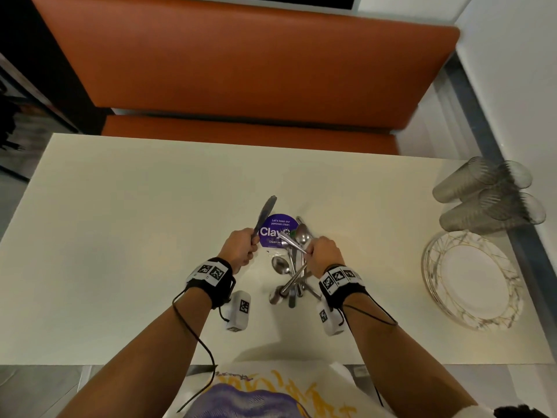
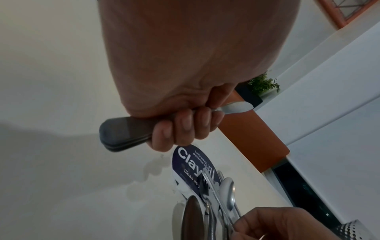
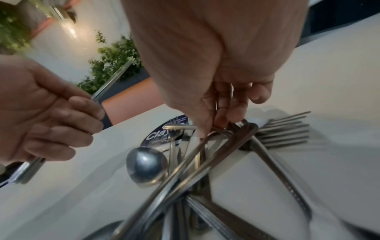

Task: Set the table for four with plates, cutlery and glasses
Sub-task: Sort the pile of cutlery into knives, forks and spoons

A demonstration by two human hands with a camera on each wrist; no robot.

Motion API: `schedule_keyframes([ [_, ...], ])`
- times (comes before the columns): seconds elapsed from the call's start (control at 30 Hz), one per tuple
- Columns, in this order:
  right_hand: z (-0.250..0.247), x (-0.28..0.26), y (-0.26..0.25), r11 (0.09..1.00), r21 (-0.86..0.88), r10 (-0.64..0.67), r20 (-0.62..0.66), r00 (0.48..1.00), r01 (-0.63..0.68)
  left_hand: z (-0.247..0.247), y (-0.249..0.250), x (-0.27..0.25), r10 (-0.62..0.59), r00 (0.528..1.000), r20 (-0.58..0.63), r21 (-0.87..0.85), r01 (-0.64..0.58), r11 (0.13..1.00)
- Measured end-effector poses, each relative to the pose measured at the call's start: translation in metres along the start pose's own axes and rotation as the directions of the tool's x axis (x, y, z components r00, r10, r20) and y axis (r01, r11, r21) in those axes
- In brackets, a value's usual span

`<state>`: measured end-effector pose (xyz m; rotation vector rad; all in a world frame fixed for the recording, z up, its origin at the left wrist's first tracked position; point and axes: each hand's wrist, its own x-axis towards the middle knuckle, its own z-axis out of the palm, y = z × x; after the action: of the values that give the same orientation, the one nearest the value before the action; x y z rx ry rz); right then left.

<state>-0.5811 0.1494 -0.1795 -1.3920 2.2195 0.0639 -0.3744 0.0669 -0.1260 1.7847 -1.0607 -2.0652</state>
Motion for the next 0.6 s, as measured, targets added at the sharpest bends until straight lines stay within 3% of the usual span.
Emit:
schedule_keyframes([
  [0.2, -0.001, -0.001, 0.014, 0.991, 0.048, 0.129, -0.104, 0.986, -0.125, 0.003, 0.0, -0.002, 0.007, 1.0, 0.014, -0.001, -0.007, 1.0],
  [0.27, 0.0, -0.003, 0.011, 0.996, 0.034, 0.092, -0.175, 0.98, -0.088, 0.004, -0.001, -0.002, 0.009, 1.0, 0.017, -0.007, -0.009, 1.0],
  [0.4, 0.003, -0.004, -0.009, 0.993, 0.107, -0.028, -0.143, 0.989, 0.044, 0.003, -0.004, -0.001, 0.009, 1.0, 0.021, -0.025, -0.008, 1.0],
  [0.6, 0.021, -0.001, -0.025, 0.999, 0.052, 0.021, -0.152, 0.988, -0.013, -0.004, -0.008, -0.006, 0.011, 1.0, 0.013, -0.03, -0.011, 1.0],
])
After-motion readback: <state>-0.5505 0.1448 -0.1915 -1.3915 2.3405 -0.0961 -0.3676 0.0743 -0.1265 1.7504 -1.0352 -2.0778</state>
